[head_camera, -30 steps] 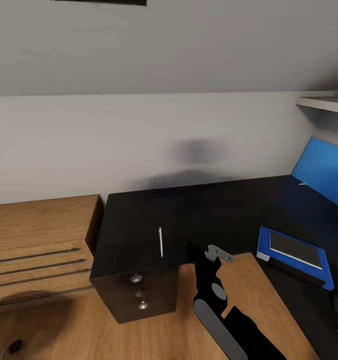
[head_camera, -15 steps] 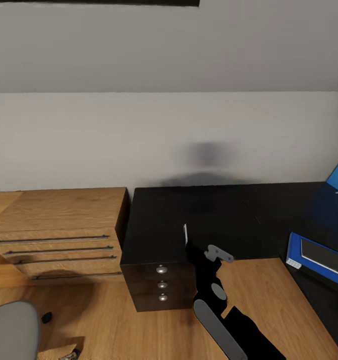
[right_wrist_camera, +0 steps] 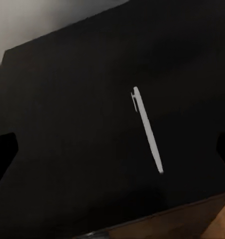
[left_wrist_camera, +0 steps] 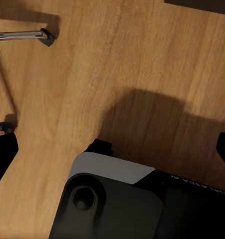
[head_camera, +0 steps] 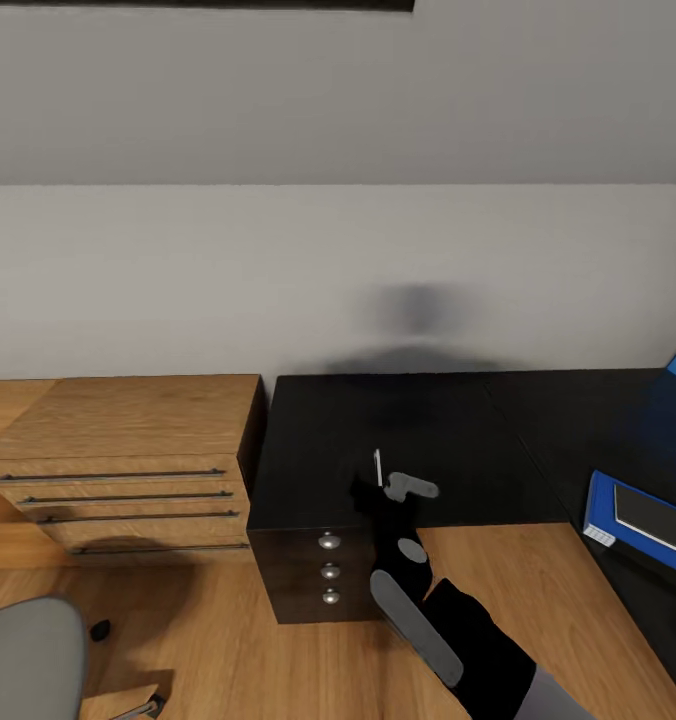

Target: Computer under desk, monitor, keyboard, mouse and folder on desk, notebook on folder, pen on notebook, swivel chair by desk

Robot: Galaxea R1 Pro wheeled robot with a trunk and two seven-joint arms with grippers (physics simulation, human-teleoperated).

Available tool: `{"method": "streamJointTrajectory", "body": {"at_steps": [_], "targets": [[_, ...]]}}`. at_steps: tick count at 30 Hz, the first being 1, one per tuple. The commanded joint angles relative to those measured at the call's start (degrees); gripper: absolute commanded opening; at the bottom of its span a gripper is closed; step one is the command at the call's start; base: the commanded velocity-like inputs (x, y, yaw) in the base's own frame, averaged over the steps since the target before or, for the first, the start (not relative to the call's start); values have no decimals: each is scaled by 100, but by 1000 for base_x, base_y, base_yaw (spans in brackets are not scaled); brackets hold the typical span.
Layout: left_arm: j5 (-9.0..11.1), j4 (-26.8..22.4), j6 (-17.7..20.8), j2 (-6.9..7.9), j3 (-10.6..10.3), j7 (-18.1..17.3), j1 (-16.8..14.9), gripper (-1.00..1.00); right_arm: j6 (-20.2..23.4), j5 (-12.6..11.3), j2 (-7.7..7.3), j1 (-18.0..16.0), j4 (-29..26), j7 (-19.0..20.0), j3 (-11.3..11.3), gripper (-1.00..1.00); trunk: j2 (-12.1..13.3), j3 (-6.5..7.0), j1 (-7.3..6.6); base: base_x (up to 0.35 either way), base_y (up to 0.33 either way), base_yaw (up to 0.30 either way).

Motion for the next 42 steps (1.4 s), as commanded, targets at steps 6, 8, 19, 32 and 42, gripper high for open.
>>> {"method": "streamJointTrajectory", "body": {"at_steps": [6,8,19,32,42], "targets": [[24,-11,26,4,-21,45,-3,100,1387,334,595,-1444,2373,553,9,100,-5,-7,1,0,0,0],[24,-11,24,5,-21,45,-3,100,1500,366,707,-1664,2903,640,26,100,-5,-7,1,0,0,0],[11,-11,16,13,-21,45,-3,100,1596,376,786,-1870,3498,796,30,100,-5,-7,1,1,0,0],[15,-107,-273,-132,-30,41,-3,100,1244,406,573,-1835,3500,950,28,100,-5,-7,1,0,0,0],[15,-108,-446,-127,-30,36,-3,100,924,387,550,-1887,3821,1193,45,100,-5,-7,1,146,0,0]]}}
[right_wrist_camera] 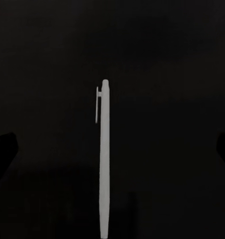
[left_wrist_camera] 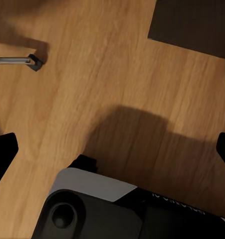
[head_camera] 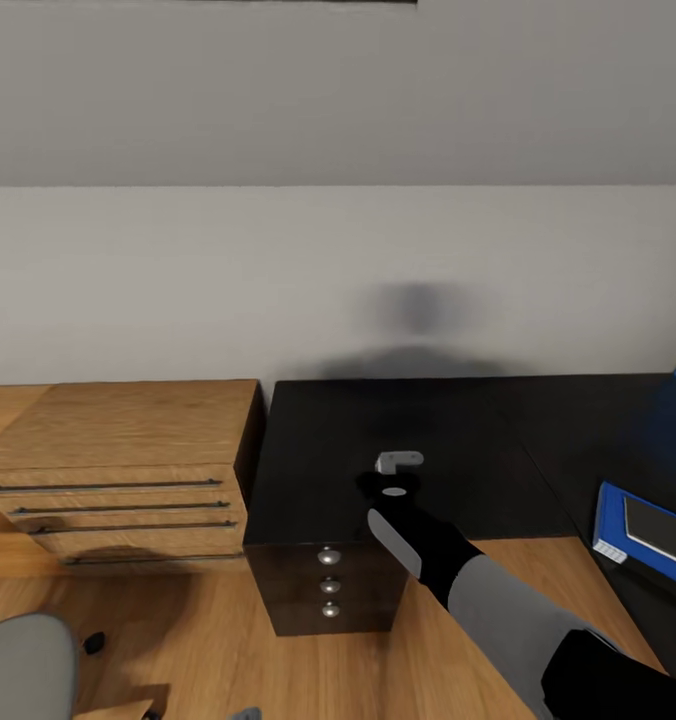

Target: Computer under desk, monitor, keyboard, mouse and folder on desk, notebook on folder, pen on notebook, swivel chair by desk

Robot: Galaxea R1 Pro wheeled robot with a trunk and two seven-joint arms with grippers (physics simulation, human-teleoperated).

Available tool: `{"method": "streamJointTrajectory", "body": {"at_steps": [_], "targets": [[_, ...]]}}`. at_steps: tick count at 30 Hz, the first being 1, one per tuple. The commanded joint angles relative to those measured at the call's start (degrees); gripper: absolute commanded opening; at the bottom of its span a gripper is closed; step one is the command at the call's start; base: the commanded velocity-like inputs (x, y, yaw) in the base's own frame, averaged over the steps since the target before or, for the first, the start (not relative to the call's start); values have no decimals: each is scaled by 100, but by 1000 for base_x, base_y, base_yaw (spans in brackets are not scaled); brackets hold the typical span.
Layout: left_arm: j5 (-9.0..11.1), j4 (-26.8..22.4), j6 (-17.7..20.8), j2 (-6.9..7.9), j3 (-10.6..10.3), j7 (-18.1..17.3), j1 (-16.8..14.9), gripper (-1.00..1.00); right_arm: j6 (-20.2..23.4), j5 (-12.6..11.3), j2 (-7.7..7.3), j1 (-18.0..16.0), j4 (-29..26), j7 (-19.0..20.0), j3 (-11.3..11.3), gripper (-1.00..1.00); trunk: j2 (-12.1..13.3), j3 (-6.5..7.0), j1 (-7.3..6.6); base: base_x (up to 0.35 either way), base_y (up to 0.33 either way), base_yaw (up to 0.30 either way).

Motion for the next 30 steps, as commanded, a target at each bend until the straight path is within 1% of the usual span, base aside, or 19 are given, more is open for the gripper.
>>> {"method": "streamJointTrajectory", "body": {"at_steps": [1,6,11,12,14,16,30], "targets": [[28,-9,11,4,-21,42,-1,100,-4,-26,-3,-8,25,-42,33,100,-5,-6,2,55,0,0],[27,-9,10,4,-21,46,-4,100,-99,-21,-3,-8,186,-36,38,100,-5,-6,2,137,0,0],[28,-9,10,4,-15,32,-4,100,-89,-33,4,-8,317,126,28,100,-5,-6,2,139,0,0],[28,-11,10,4,-14,28,-4,100,-84,-34,5,-8,400,391,15,100,-5,-6,2,41,0,0],[28,-19,5,4,-18,35,-4,100,-88,-36,11,-8,645,582,11,100,-5,-6,2,20,0,0],[28,-23,3,4,-24,39,-4,100,-93,-36,13,-8,738,640,11,100,-5,-6,2,9,0,0],[28,-25,1,4,-30,39,-4,100,-117,-36,12,-8,891,709,-2,100,-5,-6,2,1,0,0]]}}
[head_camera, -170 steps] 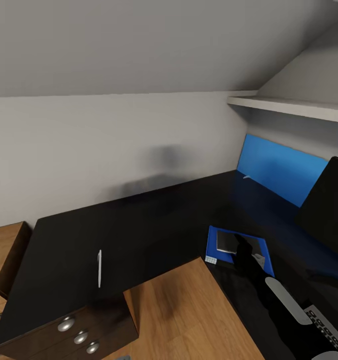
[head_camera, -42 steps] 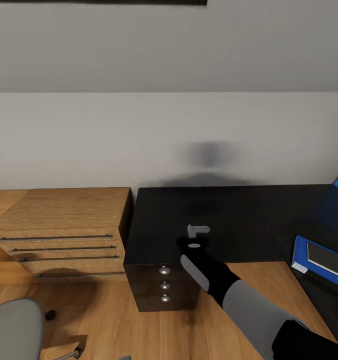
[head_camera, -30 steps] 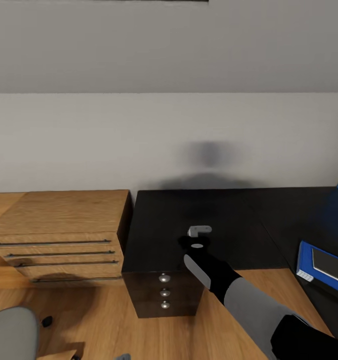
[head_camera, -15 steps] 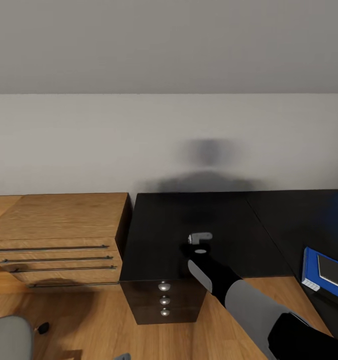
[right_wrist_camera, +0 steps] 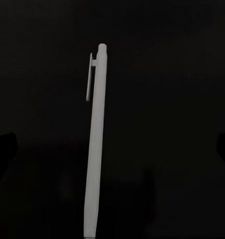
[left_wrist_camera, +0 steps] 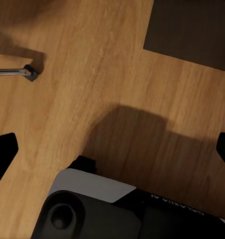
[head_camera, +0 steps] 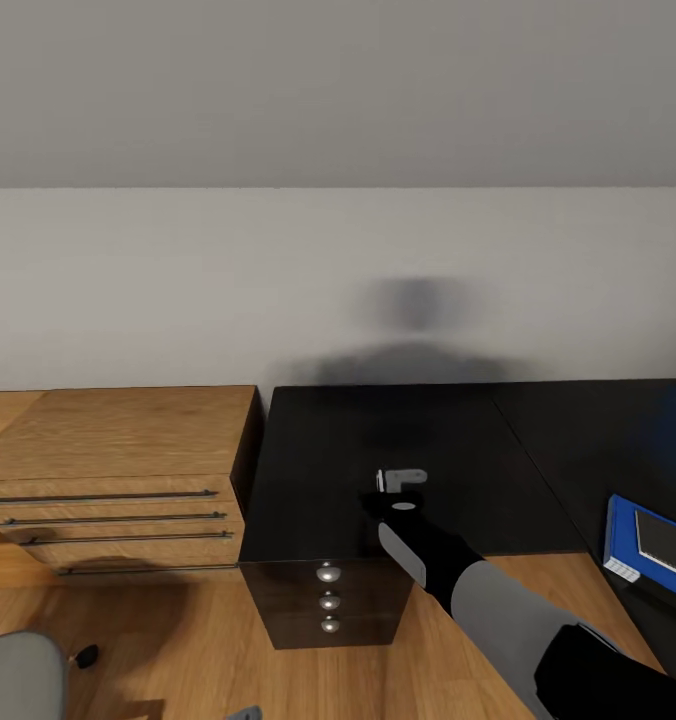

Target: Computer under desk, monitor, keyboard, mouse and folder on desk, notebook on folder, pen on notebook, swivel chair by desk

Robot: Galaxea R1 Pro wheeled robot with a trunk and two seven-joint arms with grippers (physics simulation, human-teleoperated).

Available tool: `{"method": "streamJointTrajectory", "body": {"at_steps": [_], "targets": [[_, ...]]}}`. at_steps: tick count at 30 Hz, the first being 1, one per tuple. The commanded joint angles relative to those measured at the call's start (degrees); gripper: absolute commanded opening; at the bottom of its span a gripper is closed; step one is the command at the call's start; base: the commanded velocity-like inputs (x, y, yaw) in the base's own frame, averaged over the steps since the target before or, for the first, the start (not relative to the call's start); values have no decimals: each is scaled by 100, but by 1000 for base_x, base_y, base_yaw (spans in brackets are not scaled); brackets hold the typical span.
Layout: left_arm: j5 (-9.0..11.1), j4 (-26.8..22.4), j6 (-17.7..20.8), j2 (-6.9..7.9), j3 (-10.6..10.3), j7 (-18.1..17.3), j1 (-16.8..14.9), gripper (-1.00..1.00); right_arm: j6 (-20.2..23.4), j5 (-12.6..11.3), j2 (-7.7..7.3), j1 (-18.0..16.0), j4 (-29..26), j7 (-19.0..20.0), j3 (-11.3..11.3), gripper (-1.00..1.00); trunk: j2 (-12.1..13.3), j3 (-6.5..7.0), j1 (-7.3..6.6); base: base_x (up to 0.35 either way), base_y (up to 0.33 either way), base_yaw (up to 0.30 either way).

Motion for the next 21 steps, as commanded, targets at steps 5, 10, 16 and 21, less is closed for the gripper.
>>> {"method": "streamJointTrajectory", "body": {"at_steps": [5,10,16,21], "targets": [[29,-11,11,4,-22,47,-4,100,21,-31,-2,-8,68,5,40,100,-5,-6,1,0,0,0],[29,-11,11,4,-21,52,-4,100,19,-30,-2,-8,127,191,39,100,-5,-6,1,0,0,0],[29,-11,11,4,-21,58,-4,100,19,-31,-2,-15,252,274,31,100,-206,-96,111,0,0,0],[29,-11,0,4,-21,56,-4,100,19,-31,-2,-16,260,278,30,100,-406,-186,220,0,0,0]]}}
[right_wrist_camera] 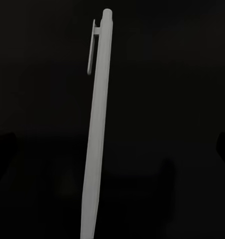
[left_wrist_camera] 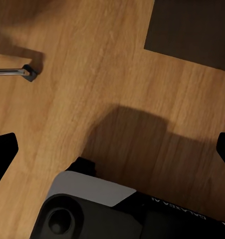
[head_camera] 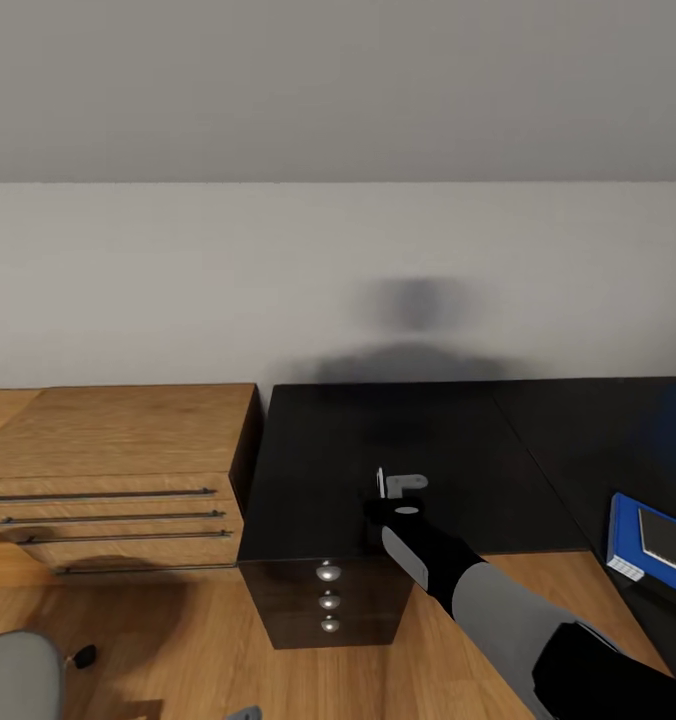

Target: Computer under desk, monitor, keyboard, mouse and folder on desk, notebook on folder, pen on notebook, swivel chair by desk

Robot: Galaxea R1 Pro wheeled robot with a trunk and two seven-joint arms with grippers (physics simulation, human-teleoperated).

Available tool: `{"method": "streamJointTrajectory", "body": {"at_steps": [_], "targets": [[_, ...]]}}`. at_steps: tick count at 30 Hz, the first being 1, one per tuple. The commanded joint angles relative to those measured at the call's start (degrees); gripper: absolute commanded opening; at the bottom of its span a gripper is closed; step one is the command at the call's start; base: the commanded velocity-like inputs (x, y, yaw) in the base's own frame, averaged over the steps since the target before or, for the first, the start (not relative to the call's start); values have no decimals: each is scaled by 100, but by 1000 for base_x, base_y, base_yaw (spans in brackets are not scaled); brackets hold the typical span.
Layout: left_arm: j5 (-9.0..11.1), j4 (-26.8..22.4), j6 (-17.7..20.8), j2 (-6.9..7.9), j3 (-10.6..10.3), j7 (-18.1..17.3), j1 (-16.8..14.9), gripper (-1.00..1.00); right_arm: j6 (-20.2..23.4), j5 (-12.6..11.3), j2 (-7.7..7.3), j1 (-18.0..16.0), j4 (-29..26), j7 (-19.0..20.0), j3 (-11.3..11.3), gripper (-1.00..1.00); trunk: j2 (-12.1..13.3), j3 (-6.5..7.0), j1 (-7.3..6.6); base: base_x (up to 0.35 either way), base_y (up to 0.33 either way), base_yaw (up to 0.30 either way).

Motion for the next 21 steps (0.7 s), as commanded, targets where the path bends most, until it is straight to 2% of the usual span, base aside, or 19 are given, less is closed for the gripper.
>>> {"method": "streamJointTrajectory", "body": {"at_steps": [1,13,21], "targets": [[29,-9,7,4,-21,42,-4,100,28,-32,-5,-7,-7,-46,48,100,-46,-25,23,0,0,0],[29,-1,3,4,-21,39,-4,100,28,-32,4,-8,-7,-45,48,100,-528,-240,287,0,0,0],[29,0,3,4,-21,39,-4,100,30,-32,4,-8,-7,-45,48,100,-528,-240,287,0,0,0]]}}
